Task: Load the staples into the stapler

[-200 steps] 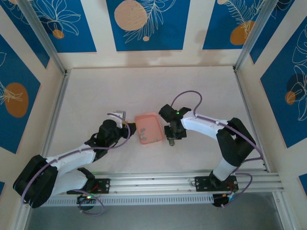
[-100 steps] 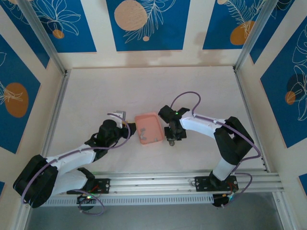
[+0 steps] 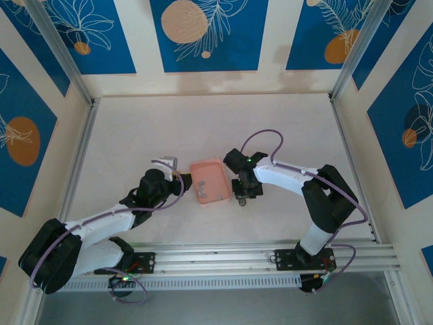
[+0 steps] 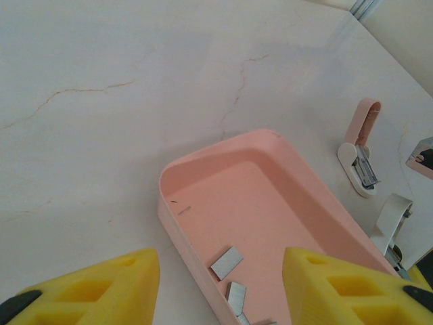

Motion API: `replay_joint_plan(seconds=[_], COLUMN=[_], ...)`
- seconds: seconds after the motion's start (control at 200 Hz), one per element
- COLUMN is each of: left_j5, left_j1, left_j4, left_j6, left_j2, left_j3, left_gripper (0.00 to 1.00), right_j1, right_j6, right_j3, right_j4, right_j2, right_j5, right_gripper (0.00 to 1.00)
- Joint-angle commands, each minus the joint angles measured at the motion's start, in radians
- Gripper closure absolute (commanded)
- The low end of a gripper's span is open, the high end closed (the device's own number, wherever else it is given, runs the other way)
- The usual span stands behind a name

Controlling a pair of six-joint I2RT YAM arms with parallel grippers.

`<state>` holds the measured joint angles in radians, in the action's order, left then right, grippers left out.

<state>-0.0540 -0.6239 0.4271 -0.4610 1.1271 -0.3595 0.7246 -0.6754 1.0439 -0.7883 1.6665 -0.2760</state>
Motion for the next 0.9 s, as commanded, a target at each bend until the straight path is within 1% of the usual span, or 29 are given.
replay_joint_plan(seconds=[0.0, 0.585, 0.665, 0.895], left_j5=[0.007, 0.009, 0.010, 0.012], left_j1=[0.005, 0.006, 0.006, 0.006], left_j4=[0.013, 0.027, 0.029, 0.032], left_j6=[0.008, 0.002, 0.002, 0.001], left_j2=[0.005, 0.011, 0.013, 0.016], left_j3=[0.014, 0.019, 0.019, 0.021], left_gripper=[0.49, 0.49, 0.49, 0.49], right_j1=[0.015, 0.041, 0.041, 0.047], right_j6=[-0.005, 0.007, 0.002, -0.008], right_j3=[-0.021, -0.036, -0.033, -0.026], right_j4=[0.007, 0.078, 0.065, 0.044], right_j2=[0.020, -0.052, -0.051, -0.053], right_j5=[0.042, 0.106, 0.092, 0.074], right_gripper=[0.79, 0.82, 0.82, 0.76])
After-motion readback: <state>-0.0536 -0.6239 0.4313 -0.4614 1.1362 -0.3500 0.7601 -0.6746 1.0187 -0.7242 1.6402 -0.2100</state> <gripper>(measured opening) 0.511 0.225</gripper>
